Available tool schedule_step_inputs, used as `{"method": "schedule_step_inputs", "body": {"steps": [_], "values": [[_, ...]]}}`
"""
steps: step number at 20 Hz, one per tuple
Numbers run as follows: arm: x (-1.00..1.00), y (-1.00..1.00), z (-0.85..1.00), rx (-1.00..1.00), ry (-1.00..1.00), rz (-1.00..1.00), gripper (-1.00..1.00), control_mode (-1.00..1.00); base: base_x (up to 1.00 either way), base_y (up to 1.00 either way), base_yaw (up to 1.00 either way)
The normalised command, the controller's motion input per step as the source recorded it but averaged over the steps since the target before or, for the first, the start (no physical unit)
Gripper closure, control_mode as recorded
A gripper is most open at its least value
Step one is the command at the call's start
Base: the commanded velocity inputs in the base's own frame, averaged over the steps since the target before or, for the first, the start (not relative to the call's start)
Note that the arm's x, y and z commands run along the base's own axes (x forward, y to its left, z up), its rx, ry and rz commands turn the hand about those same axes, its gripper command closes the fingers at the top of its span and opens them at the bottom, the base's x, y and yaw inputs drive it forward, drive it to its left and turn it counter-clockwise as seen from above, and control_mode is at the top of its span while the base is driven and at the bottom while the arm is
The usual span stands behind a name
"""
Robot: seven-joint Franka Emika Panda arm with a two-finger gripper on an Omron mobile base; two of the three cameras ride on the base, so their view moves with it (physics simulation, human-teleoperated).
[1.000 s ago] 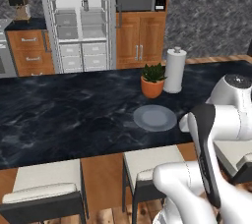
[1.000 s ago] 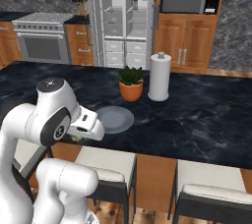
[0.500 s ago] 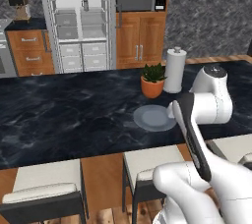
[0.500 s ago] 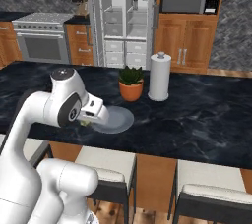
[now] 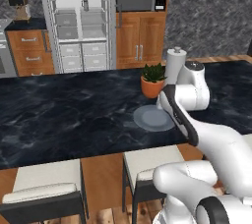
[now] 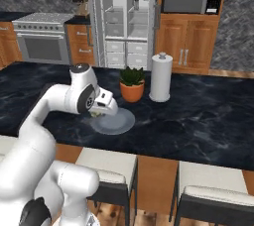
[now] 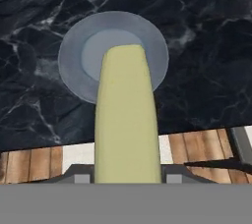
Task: Retrieve the butter from the fridge and place it on a plate on the dining table. Then retrieve the butter knife by the fridge and place it near the plate.
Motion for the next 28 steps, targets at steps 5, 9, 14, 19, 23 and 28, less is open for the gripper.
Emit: {"method": "schedule_step_inputs", "body": {"steps": [5,9,14,19,23,28], "values": [[0.62,0.0,-0.53,0.0,-0.11,0.0,1.0,-1.0,0.0,0.0,0.0],[0.64,0.0,-0.38,0.0,-0.06,0.0,1.0,-1.0,0.0,0.0,0.0],[0.58,0.0,-0.22,0.0,0.0,0.0,1.0,-1.0,0.0,0.0,0.0],[0.46,0.0,-0.21,0.0,0.06,0.0,1.0,-1.0,0.0,0.0,0.0],[0.14,0.0,-0.28,0.0,0.05,0.0,1.0,-1.0,0.0,0.0,0.0],[0.0,0.0,-0.36,0.0,0.0,-0.01,1.0,-1.0,0.0,0.0,0.0]]}}
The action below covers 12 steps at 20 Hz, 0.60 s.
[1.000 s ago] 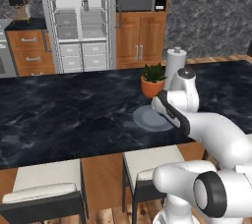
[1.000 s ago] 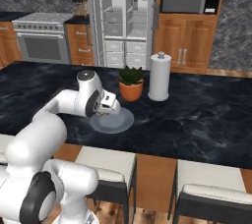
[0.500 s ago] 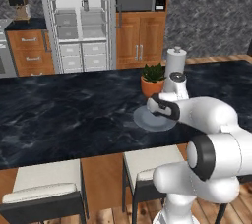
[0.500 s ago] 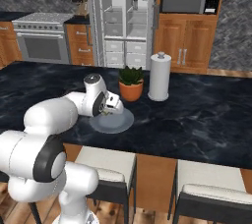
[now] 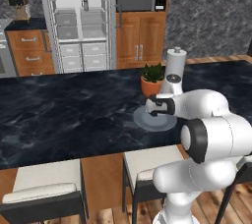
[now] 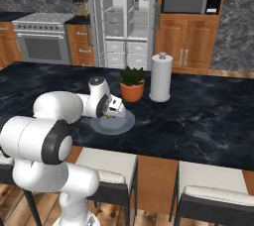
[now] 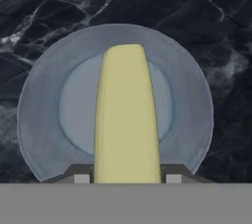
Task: Retrieve the butter from the fridge and place it on a plate on the dining table. Then retrieve the butter knife by the fridge and place it near the plate.
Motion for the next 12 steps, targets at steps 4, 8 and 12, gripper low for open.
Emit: {"method": "schedule_step_inputs", "body": {"steps": [4,8,12], "values": [[0.0,0.0,-0.33,0.0,0.0,0.0,1.0,-1.0,0.0,0.0,0.0],[0.0,0.0,-0.28,0.0,0.0,0.0,1.0,-1.0,0.0,0.0,0.0],[0.0,0.0,-0.23,0.0,0.0,0.0,1.0,-1.0,0.0,0.0,0.0]]}}
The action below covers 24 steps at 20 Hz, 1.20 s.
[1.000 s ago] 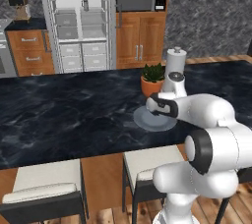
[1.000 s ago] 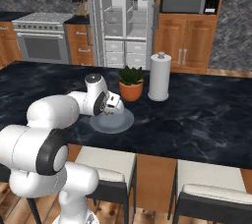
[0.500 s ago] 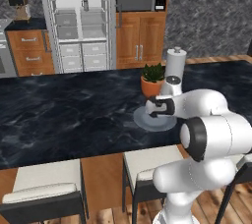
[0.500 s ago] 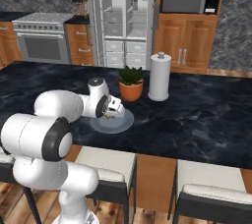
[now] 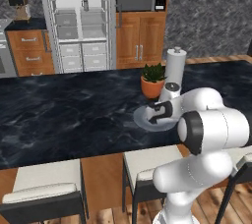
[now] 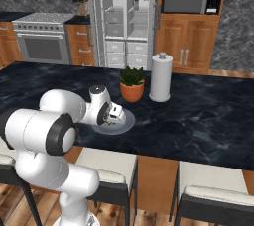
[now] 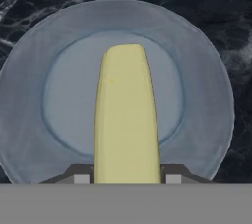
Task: Retrieve the butter from the fridge and place it on a plate on the dining table. Then retrieve the butter knife by the fridge and place it near the plate.
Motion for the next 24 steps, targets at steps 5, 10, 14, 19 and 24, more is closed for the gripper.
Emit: {"method": "schedule_step_inputs", "body": {"steps": [5,10,14,19,24], "values": [[0.06,0.0,-0.18,0.0,0.0,-0.02,1.0,-1.0,0.0,0.0,0.0],[0.28,0.0,-0.1,0.0,0.0,0.0,1.0,-1.0,0.0,0.0,0.0],[0.16,0.0,-0.14,0.0,0.0,0.0,1.0,-1.0,0.0,0.0,0.0],[0.01,0.0,-0.21,0.0,0.01,0.0,1.0,-1.0,0.0,0.0,0.0],[0.0,0.0,-0.13,0.0,0.01,0.0,1.0,-1.0,0.0,0.0,0.0]]}}
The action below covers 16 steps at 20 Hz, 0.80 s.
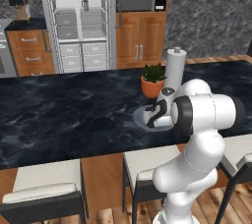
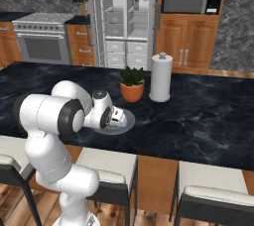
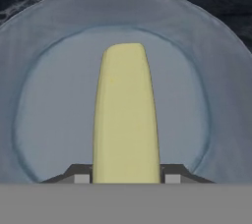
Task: Retrieve the butter from the fridge and place it on a plate on the dining table. Then retrieve the butter knife by the fridge and place it near the plate.
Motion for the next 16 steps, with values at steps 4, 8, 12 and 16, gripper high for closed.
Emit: {"method": "schedule_step_inputs", "body": {"steps": [4,8,12,16], "values": [[0.0,0.0,-0.09,0.0,0.0,0.0,-1.0,-1.0,0.0,0.0,0.0],[0.0,0.0,-0.05,0.0,0.0,0.0,-1.0,-1.0,0.0,0.0,0.0],[0.0,0.0,0.0,0.0,0.0,0.0,-1.0,-1.0,0.0,0.0,0.0],[0.0,0.0,0.0,0.0,0.0,0.0,-1.0,-1.0,0.0,0.0,0.0]]}}
